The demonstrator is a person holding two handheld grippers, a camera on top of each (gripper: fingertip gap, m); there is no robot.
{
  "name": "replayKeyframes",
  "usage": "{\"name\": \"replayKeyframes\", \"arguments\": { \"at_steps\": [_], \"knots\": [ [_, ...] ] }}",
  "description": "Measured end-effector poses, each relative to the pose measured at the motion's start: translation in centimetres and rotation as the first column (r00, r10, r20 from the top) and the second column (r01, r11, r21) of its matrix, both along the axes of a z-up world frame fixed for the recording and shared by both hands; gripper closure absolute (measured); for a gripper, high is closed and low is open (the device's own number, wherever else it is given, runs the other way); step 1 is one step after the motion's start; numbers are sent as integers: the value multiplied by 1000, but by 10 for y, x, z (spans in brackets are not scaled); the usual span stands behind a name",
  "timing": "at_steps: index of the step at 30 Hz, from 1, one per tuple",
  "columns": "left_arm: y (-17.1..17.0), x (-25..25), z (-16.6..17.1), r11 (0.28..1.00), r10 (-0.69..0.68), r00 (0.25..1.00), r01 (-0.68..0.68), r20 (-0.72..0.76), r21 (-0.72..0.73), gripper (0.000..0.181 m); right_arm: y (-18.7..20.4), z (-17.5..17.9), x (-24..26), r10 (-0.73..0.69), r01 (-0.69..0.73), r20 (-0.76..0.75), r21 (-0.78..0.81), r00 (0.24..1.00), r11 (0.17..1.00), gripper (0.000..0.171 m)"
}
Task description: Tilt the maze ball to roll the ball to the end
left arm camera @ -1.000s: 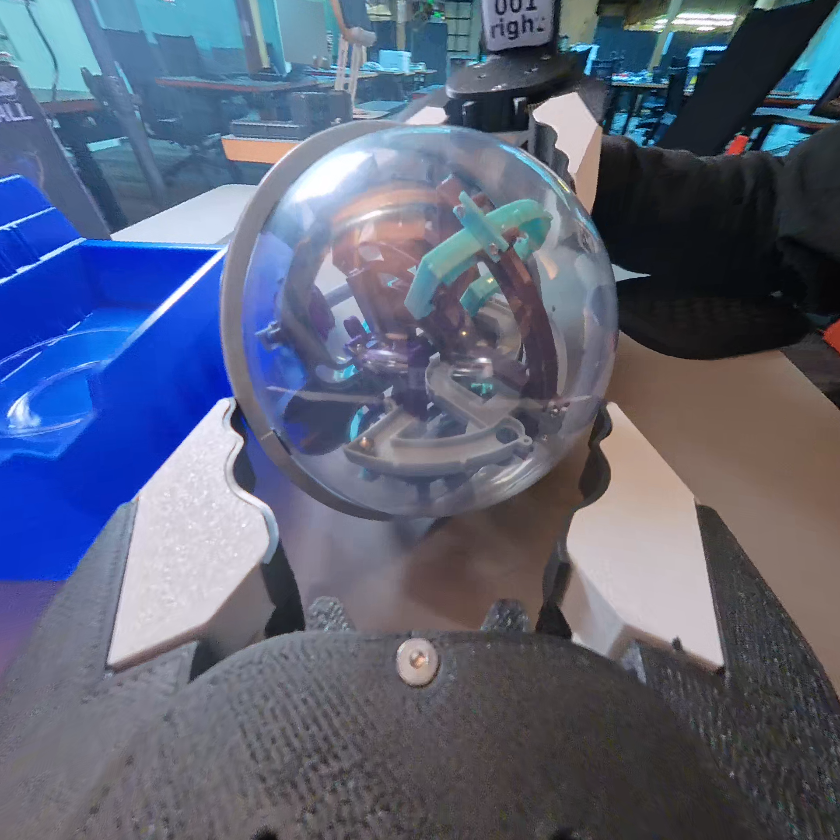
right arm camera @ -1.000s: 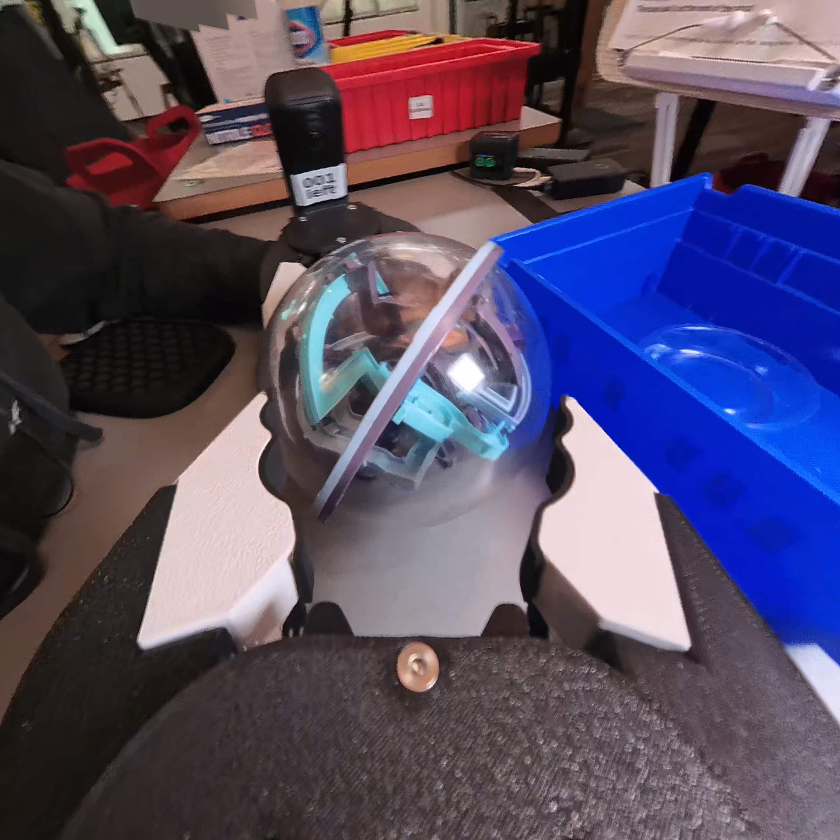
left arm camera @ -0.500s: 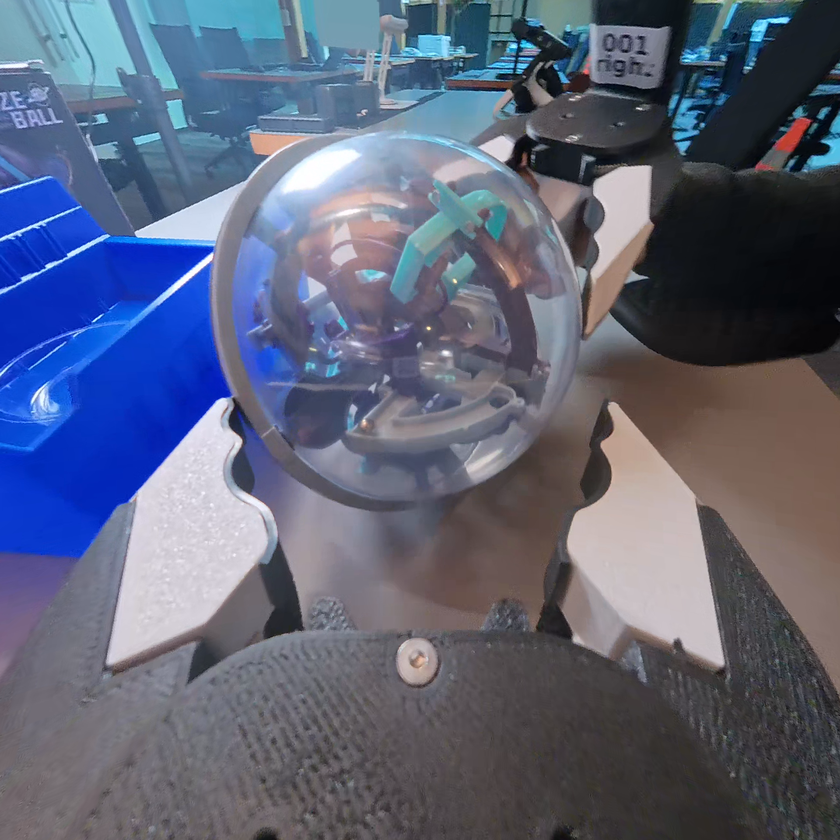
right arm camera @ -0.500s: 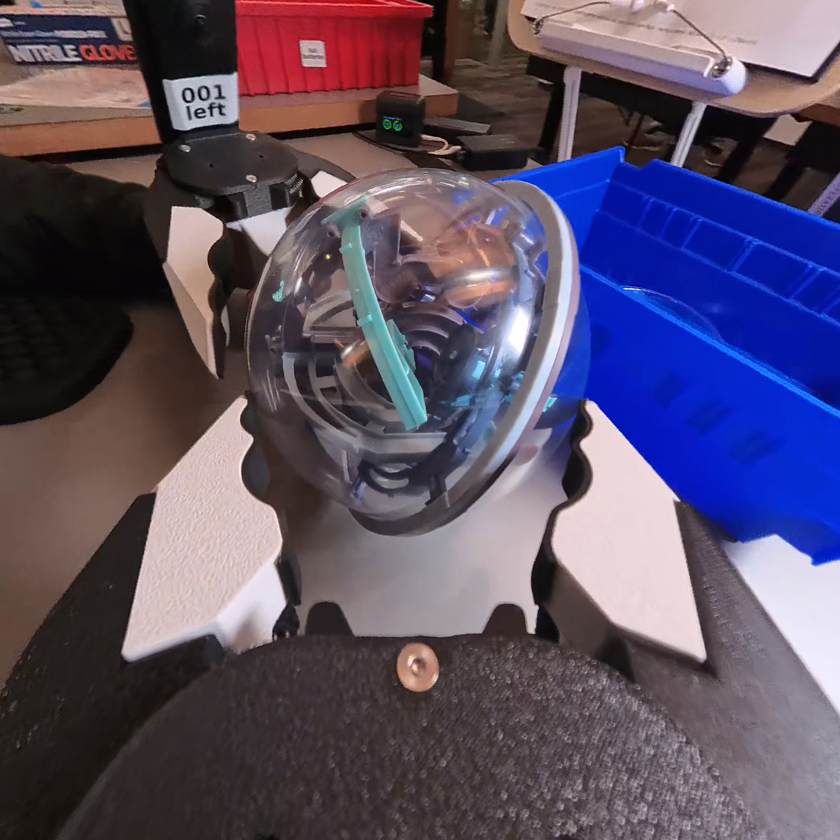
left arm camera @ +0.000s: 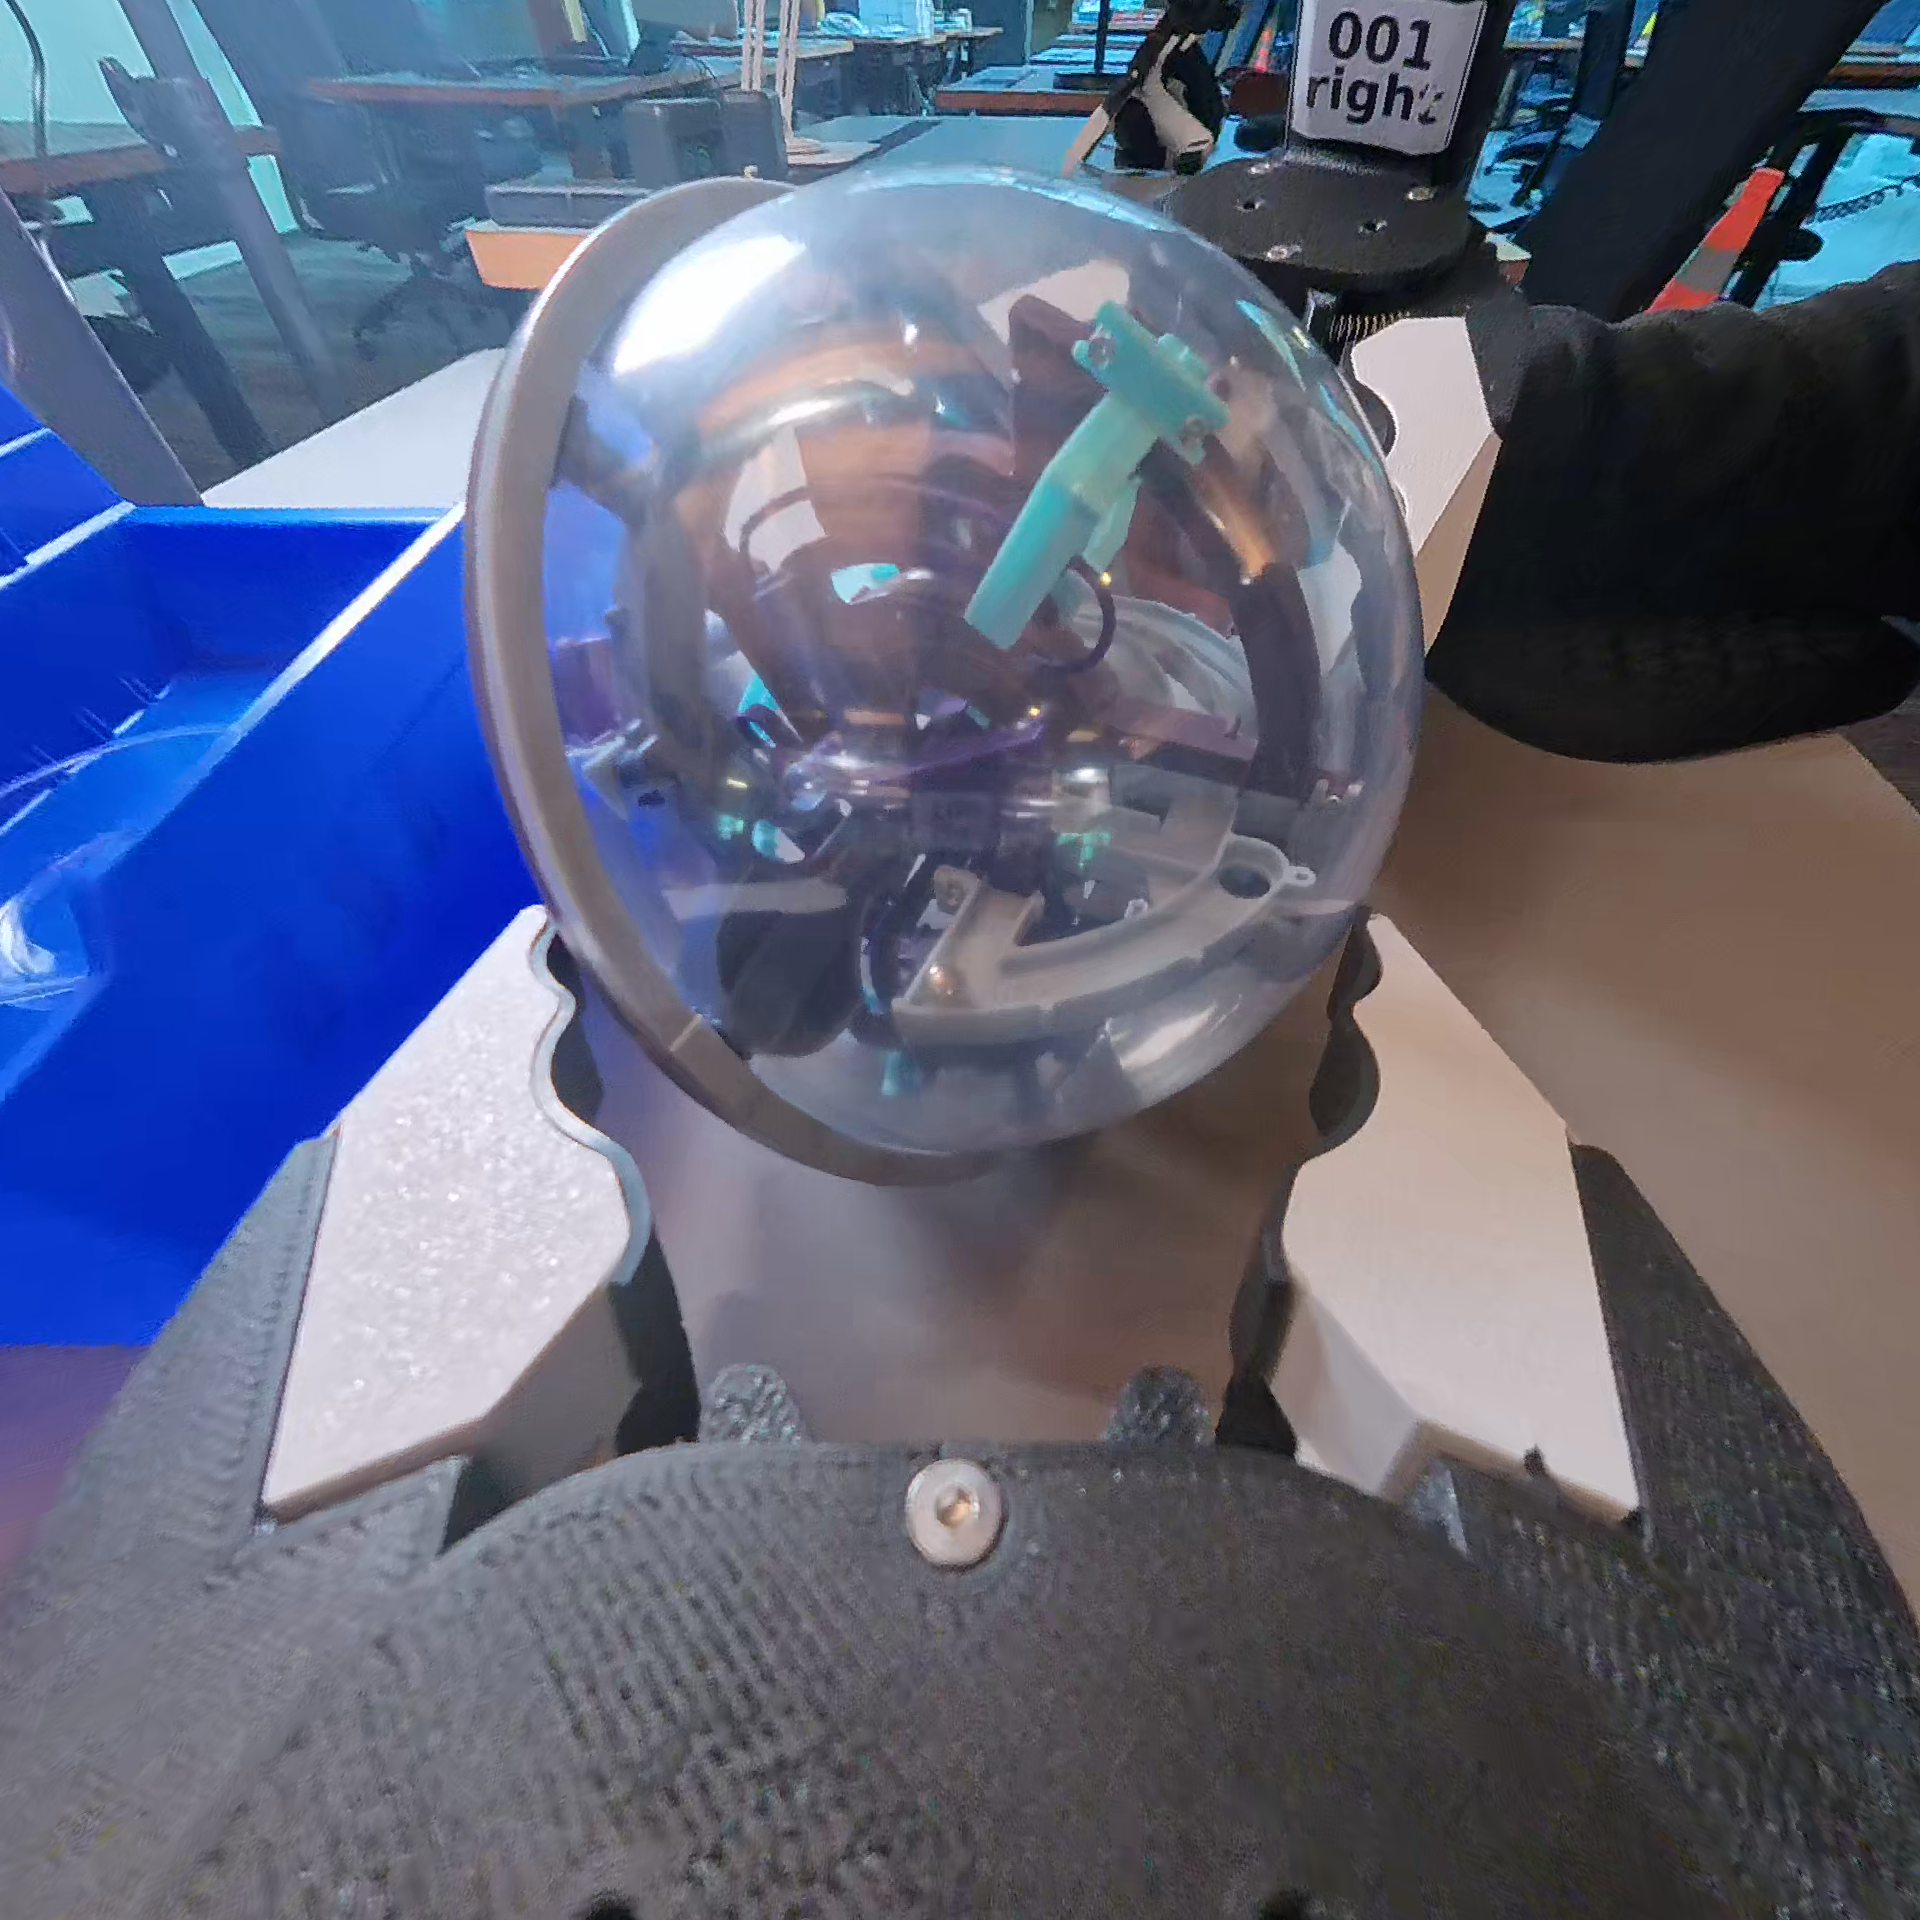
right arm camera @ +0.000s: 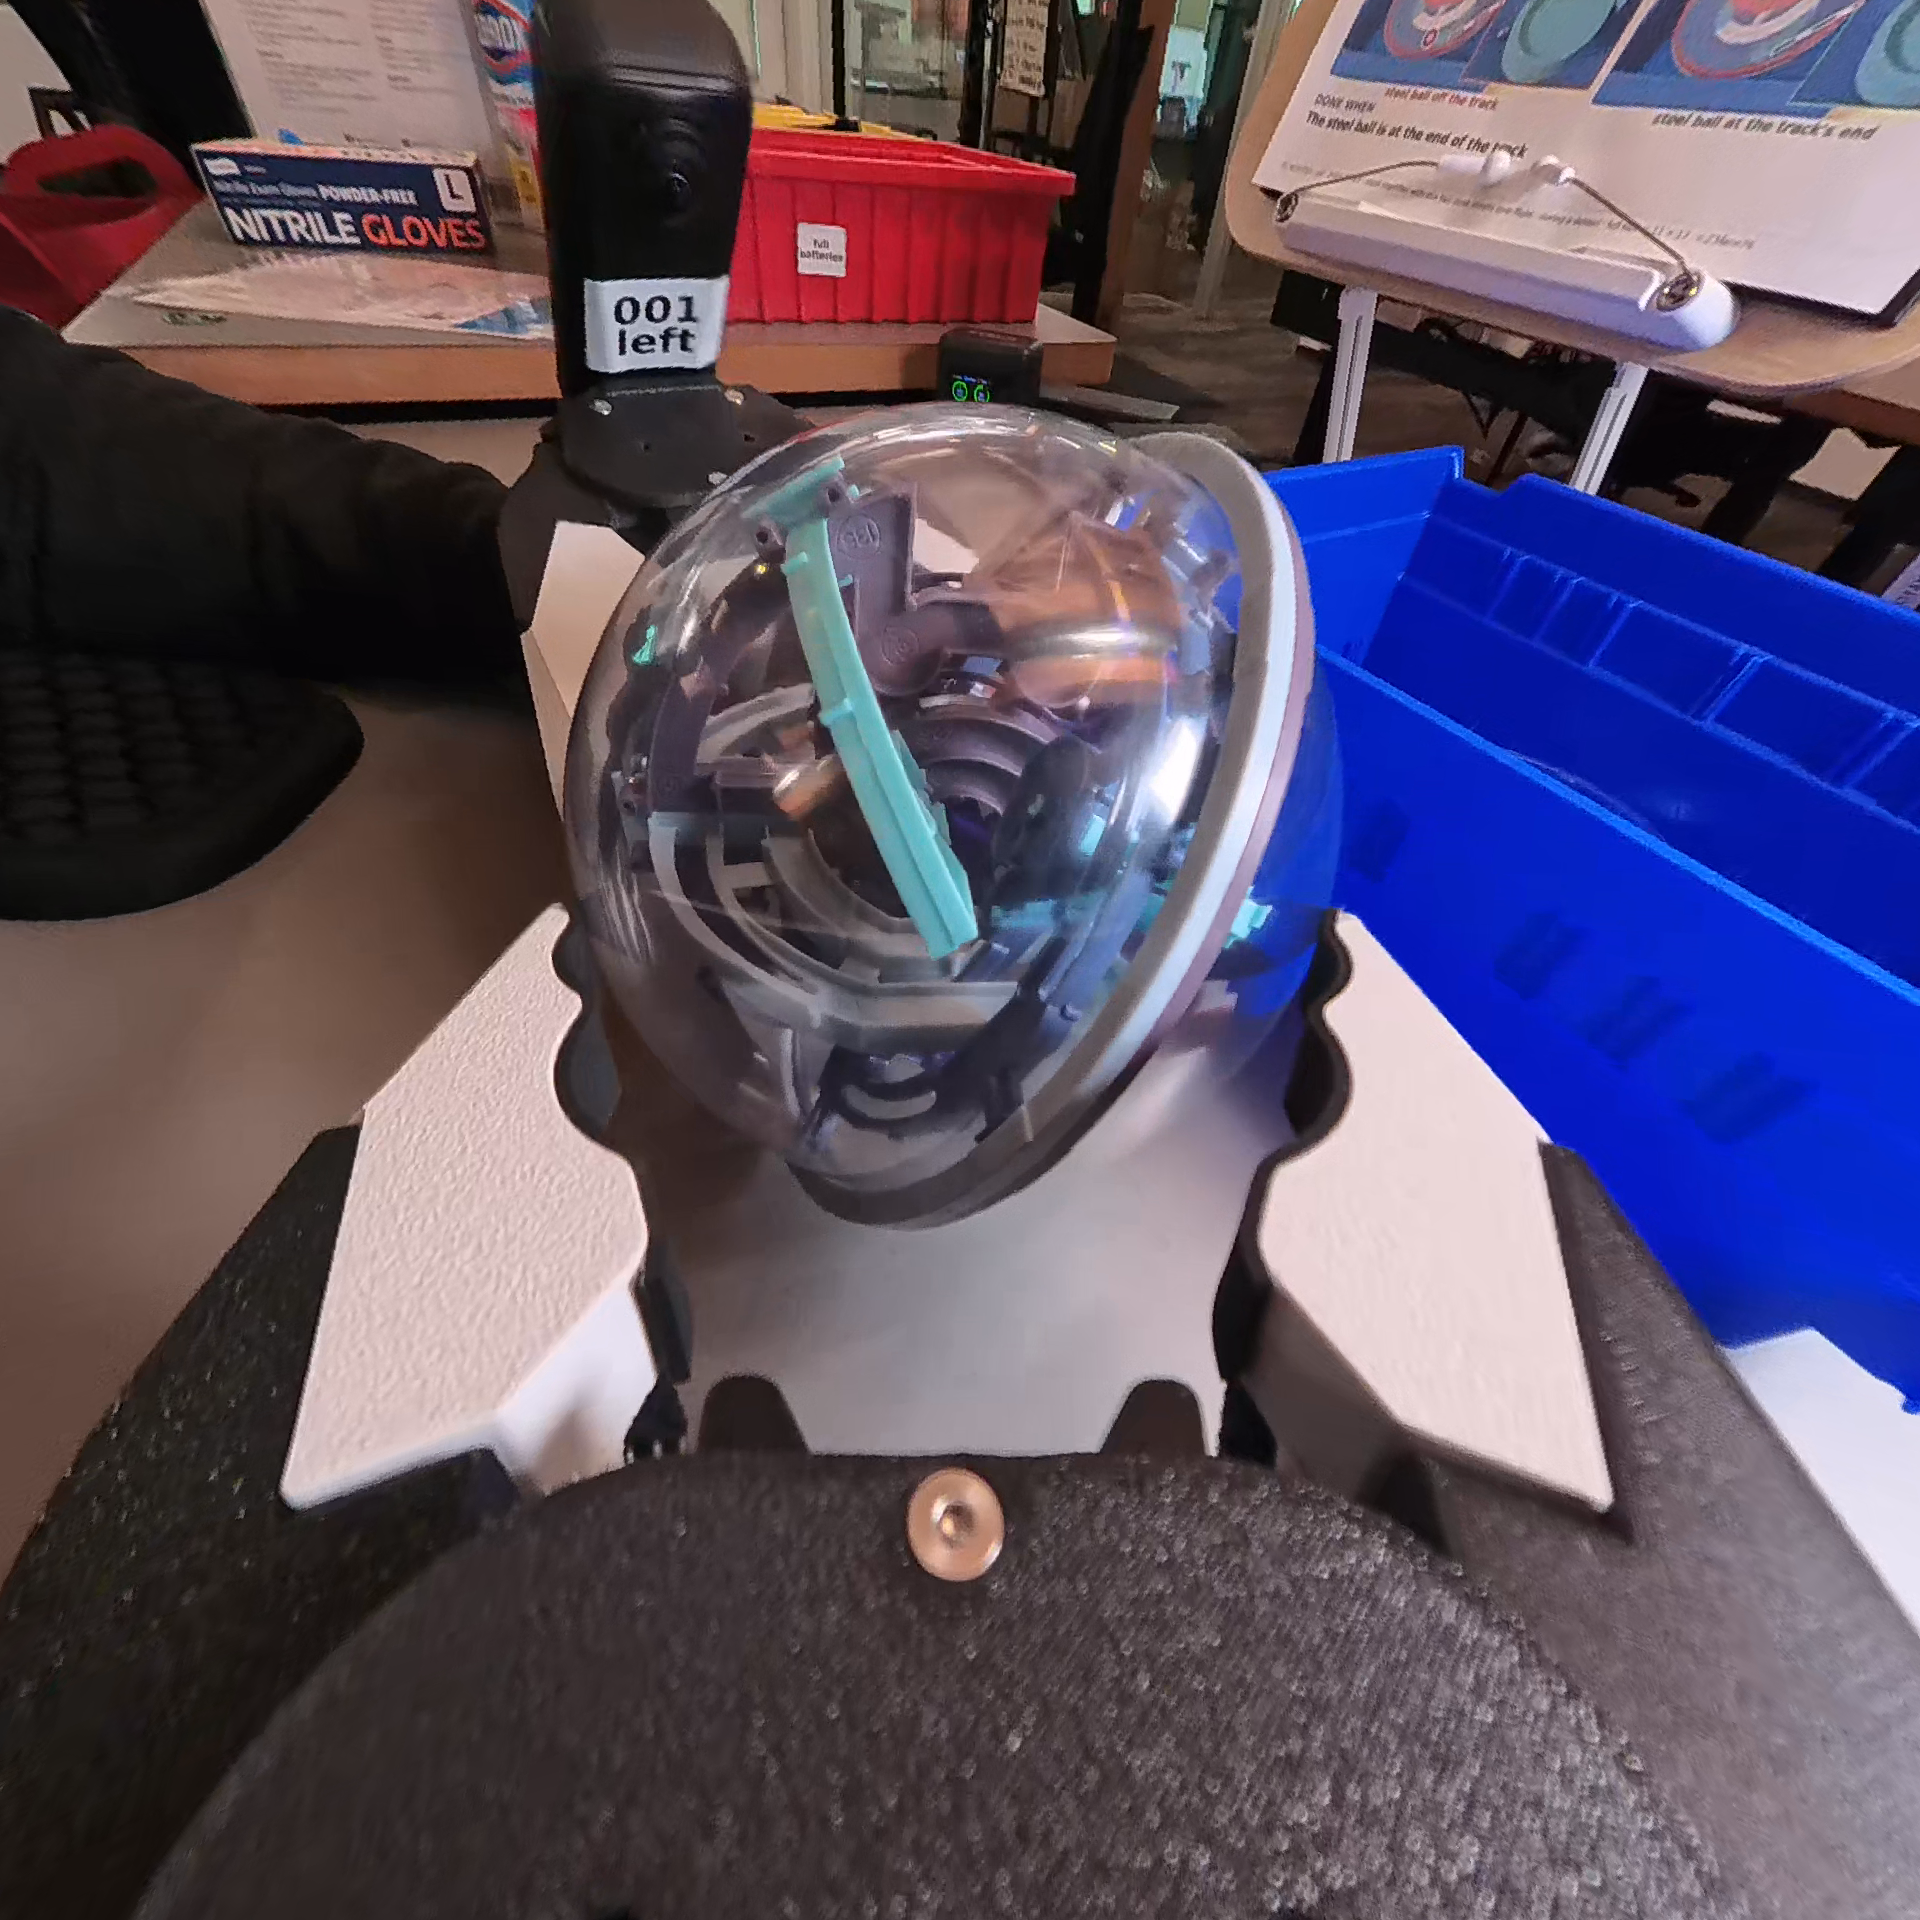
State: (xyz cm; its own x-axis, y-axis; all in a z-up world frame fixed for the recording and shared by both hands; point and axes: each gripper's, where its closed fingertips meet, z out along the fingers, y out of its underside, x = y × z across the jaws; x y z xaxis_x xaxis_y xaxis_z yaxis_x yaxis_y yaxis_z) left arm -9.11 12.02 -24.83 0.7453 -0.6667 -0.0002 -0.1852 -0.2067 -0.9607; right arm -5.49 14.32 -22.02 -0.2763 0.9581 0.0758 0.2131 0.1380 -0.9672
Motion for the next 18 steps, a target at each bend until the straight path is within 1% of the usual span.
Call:
{"name": "replayKeyframes", "arguments": {
  "at_steps": [2, 5, 7, 9, 11, 14, 16, 18],
  "knots": [
    [0, -1, 1, 1000, 16, 1000, -16, -9, 16, 44, 2, -2, 1, -13, 12, 35, 5, 999, 1000, 41],
    [0, -3, 1, 999, 37, 999, -37, -25, 30, 47, 7, -9, 8, -87, 91, 149, -19, 985, 996, 39],
    [-1, -2, 0, 999, 40, 999, -39, -32, 30, 47, 2, -15, 12, -114, 129, 213, -60, 970, 990, 38],
    [-1, -1, -2, 999, 35, 999, -34, -40, 12, 48, -3, -22, 10, -130, 153, 235, -83, 963, 985, 37],
    [-3, -1, -5, 1000, 15, 999, -16, -36, -20, 51, -1, -26, 6, -147, 167, 235, -71, 961, 983, 36],
    [-13, -4, -12, 992, -62, 998, 61, -4, -108, 49, -1, -21, 4, -121, 143, 193, -106, 974, 984, 38],
    [-9, -9, -8, 991, -67, 996, 73, 60, -116, 44, -2, -20, 2, -96, 109, 152, -83, 984, 991, 38],
    [-4, -8, -12, 979, -88, 993, 102, 84, -174, 37, -4, -20, 1, -79, 86, 113, -61, 990, 994, 38]
  ]
}}
